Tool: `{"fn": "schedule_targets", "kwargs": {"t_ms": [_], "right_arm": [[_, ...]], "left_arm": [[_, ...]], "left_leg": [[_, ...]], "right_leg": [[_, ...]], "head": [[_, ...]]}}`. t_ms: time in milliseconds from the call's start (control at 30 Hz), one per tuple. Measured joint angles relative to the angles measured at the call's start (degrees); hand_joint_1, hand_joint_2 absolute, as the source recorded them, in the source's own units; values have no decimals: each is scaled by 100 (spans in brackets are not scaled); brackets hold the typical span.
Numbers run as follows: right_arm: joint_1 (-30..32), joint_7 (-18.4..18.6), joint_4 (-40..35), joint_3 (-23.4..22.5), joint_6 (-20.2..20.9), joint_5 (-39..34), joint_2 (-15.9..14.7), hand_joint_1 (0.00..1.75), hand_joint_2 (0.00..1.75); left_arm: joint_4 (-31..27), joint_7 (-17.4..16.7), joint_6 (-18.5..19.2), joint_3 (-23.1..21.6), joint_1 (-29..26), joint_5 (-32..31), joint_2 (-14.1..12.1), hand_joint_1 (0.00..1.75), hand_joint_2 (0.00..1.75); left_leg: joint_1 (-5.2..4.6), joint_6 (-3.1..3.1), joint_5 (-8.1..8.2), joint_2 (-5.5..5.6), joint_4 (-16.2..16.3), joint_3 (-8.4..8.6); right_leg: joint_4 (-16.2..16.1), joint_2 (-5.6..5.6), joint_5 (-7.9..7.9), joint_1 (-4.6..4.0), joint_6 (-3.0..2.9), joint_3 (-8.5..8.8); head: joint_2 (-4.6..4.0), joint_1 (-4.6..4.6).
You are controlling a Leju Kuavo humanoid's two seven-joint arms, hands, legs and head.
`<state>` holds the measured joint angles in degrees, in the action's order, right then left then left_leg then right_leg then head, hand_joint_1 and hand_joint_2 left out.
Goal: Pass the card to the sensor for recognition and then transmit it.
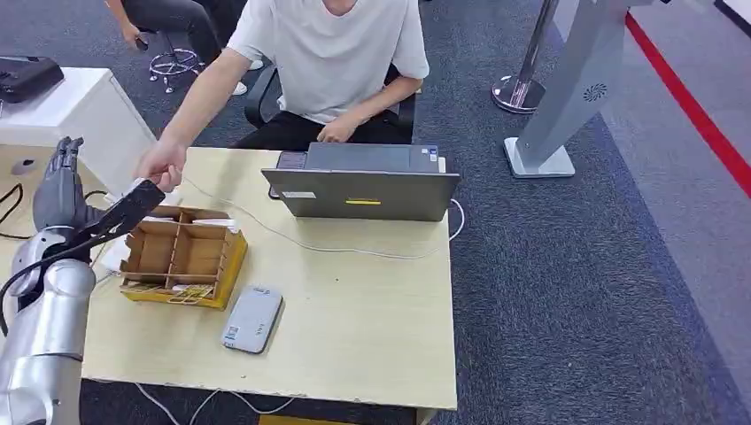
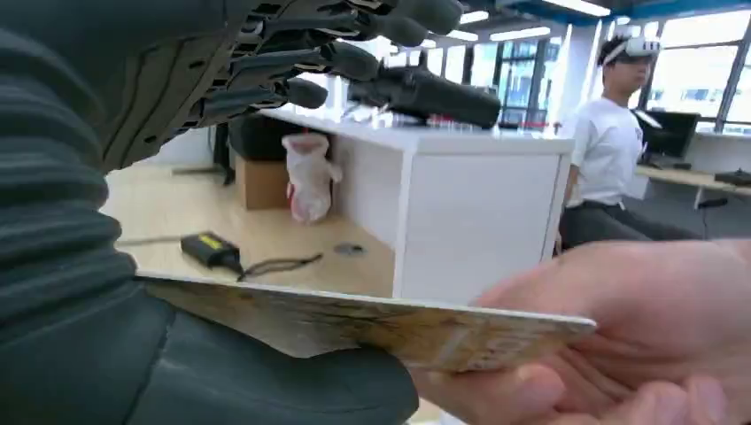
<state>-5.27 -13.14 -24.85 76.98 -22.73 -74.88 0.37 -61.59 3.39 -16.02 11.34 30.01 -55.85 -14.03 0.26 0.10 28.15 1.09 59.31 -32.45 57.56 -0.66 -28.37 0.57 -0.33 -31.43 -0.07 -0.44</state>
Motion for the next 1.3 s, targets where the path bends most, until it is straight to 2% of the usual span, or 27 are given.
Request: {"fn": "schedule_targets", "kwargs": {"t_ms": [33, 67, 367, 633, 833, 933, 1100, 1167, 1300], "right_arm": [[1, 17, 39, -13, 17, 29, 9, 0, 175], [1, 39, 74, -35, 39, 61, 33, 0, 175], [-1, 177, 476, -286, 240, 330, 199, 0, 175], [0, 299, 763, -507, 417, 621, 332, 0, 175], [5, 312, 830, -568, 437, 702, 354, 0, 175], [12, 312, 854, -599, 433, 719, 367, 0, 175], [33, 317, 854, -686, 356, 817, 369, 0, 175], [43, 332, 852, -725, 300, 852, 371, 0, 175], [71, 352, 784, -831, 151, 896, 371, 0, 175]], "left_arm": [[-9, -68, -85, -99, 24, -144, -4, 0, 175], [-17, -138, -195, -186, 49, -308, -6, 175, 175], [-17, -658, -1126, -973, 333, -1696, -20, 175, 175], [-17, -1056, -1759, -1563, 544, -2834, -52, 175, 175], [-17, -1097, -1748, -1718, 619, -2865, -50, 175, 175], [-17, -1086, -1567, -1803, 646, -2731, -39, 175, 175], [-66, -970, -1676, -1973, 623, -2620, 35, 175, 175], [-309, -942, -1733, -2076, 499, -2587, 131, 175, 175], [-954, -1051, -1604, -2374, 175, -2585, 284, 175, 175]], "left_leg": [[0, 0, 0, -1, 0, 0], [0, 0, 0, -1, 0, 0], [0, 0, 0, -1, 1, -2], [0, 0, 0, 0, 1, -4], [0, 0, 0, -1, 1, -4], [0, -1, -1, 0, 2, -5], [0, -1, -1, 0, 2, -7], [-2, -1, -1, 0, 2, -8], [-3, 1, 1, 1, 3, -14]], "right_leg": [[0, -2, 1, 0, 0, -1], [0, -2, 1, 0, 0, -2], [0, -1, 1, 0, 0, -3], [0, 1, 1, 0, 0, -3], [0, 0, 1, 0, 0, -5], [0, 1, 1, 0, 0, -7], [0, 1, 1, 0, 0, -7], [0, 1, 1, 0, 0, -7], [-1, 0, 1, 1, 0, -10]], "head": [[0, -2], [0, -2], [0, 0], [0, 2], [0, 0], [0, 2], [0, 2], [0, 2], [0, 2]]}}
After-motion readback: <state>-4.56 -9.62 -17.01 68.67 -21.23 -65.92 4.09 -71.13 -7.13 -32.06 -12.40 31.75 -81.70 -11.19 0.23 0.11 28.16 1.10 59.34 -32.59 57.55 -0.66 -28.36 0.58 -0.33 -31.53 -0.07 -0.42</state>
